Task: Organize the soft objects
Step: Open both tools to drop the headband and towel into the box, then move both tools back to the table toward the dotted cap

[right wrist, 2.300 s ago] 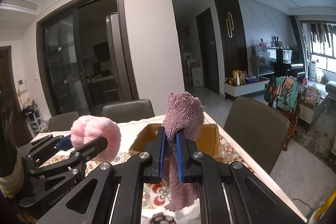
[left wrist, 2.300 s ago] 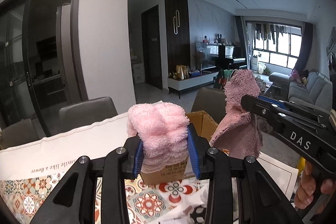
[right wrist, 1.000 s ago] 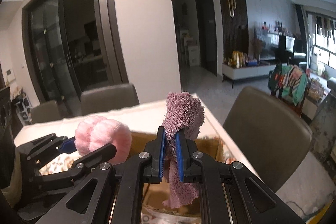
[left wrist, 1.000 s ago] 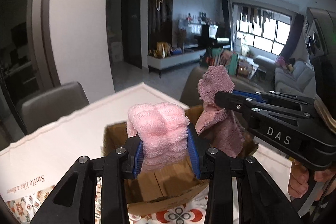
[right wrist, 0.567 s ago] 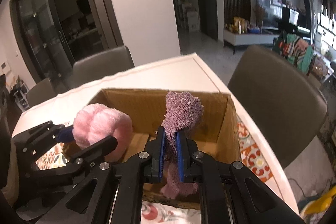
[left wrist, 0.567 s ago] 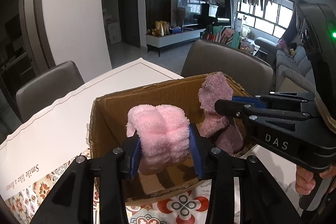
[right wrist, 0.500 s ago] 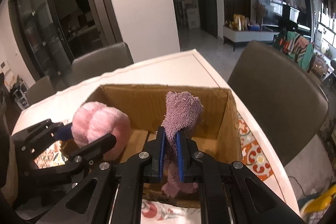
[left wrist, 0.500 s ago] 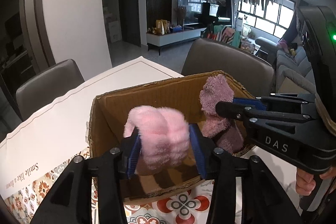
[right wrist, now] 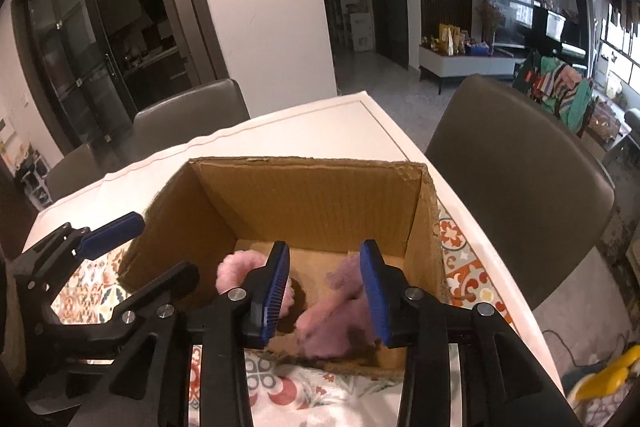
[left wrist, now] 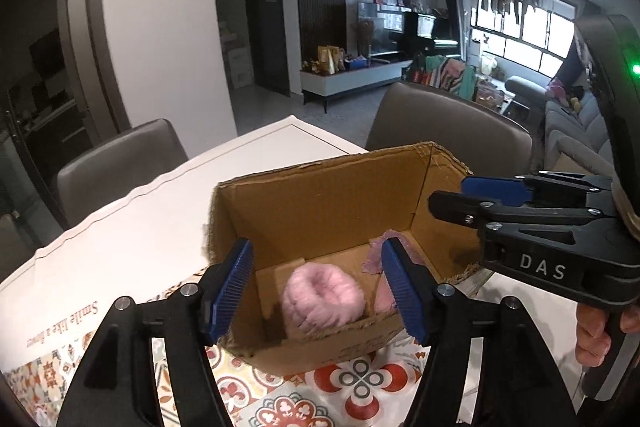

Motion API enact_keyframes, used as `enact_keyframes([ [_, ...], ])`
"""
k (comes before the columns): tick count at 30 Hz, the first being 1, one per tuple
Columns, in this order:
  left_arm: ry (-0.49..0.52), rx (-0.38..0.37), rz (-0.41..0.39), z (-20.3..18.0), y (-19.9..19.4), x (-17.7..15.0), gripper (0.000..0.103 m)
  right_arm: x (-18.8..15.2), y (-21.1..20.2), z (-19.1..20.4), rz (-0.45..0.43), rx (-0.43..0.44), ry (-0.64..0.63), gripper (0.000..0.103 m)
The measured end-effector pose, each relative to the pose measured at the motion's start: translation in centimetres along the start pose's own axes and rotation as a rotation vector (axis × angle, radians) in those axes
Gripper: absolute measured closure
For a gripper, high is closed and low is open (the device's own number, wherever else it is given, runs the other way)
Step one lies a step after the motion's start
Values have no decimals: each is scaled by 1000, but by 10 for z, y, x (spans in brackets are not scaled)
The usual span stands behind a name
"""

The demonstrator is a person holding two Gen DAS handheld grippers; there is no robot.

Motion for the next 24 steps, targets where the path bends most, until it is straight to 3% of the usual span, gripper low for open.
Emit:
enact_keyframes([
  [8, -15, 48, -50, 4, -37, 7, 37, 5, -34, 7, -69, -32, -19, 64],
  [15, -35, 47, -97, -3, -73, 11, 30, 10, -74, 16, -138, -25, -27, 64],
  [24, -11, 118, -175, -8, -122, 13, 28, 7, -119, 26, -206, -16, -23, 64],
])
Point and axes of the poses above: each gripper's, at about its wrist camera, not at the fingertips, and y roughly the way its jaws point, z to its left, x to its top, the point moved 10 cm from there along y, roughly the way its jaws point, and after that the axes turned 10 degrees about -z, right-handed, at the moved point
